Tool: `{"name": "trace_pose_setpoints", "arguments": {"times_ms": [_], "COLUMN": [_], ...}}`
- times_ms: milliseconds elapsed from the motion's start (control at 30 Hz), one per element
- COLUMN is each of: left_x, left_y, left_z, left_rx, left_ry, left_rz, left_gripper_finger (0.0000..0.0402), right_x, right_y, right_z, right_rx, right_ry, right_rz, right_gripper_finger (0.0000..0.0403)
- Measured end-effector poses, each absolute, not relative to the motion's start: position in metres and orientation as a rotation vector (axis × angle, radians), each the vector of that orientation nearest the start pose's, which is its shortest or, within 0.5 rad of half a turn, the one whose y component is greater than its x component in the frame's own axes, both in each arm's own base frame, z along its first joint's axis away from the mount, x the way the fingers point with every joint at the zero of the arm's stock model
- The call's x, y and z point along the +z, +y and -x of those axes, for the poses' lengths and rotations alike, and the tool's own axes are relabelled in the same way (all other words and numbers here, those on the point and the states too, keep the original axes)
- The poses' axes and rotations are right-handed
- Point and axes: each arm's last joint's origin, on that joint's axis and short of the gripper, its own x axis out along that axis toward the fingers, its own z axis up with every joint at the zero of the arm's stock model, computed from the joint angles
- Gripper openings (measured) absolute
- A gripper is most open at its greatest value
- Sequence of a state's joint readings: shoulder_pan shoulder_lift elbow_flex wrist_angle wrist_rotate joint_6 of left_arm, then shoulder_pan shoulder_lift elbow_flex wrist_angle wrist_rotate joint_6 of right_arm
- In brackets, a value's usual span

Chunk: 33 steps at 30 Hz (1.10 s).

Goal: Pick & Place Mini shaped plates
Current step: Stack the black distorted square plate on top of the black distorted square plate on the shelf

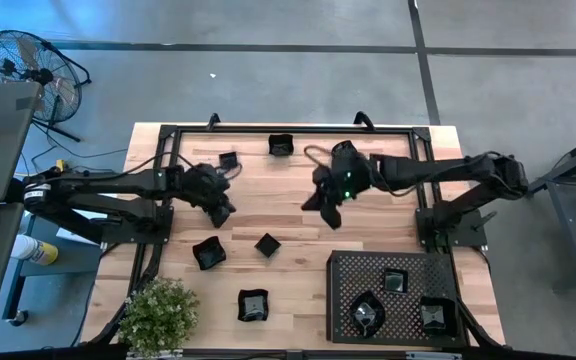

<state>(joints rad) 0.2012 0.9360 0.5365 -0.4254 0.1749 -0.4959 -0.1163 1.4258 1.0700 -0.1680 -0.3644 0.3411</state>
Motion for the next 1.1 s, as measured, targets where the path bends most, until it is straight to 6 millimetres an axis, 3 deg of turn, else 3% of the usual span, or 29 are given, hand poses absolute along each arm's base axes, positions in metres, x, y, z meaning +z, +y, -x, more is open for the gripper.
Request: {"name": "trace_pose_setpoints", "arguments": {"times_ms": [167, 367, 500, 700, 1100], "left_x": [0.194, 0.189, 0.185, 0.183, 0.158], "left_y": [0.016, -0.006, -0.014, -0.017, -0.02], "left_z": [-0.163, -0.153, -0.144, -0.146, -0.151], "left_rx": [0.253, 0.223, 0.321, 0.323, 0.242], "left_ry": [0.993, 1.148, 1.224, 1.204, 1.267], "left_rz": [0.688, 0.678, 0.637, 0.65, 0.706], "left_gripper_finger": [0.0046, 0.0126, 0.0156, 0.0153, 0.0094], "right_x": [0.28, 0.283, 0.283, 0.283, 0.284], "right_y": [-0.048, -0.055, -0.056, -0.057, -0.057], "right_z": [-0.309, -0.304, -0.304, -0.304, -0.304], "right_rx": [0.181, 0.198, 0.197, 0.194, 0.184], "right_ry": [0.496, 0.485, 0.478, 0.478, 0.477], "right_rz": [-0.438, -0.399, -0.38, -0.379, -0.382], "right_gripper_finger": [0.0001, 0.0001, 0.0002, 0.0002, 0.0003]}}
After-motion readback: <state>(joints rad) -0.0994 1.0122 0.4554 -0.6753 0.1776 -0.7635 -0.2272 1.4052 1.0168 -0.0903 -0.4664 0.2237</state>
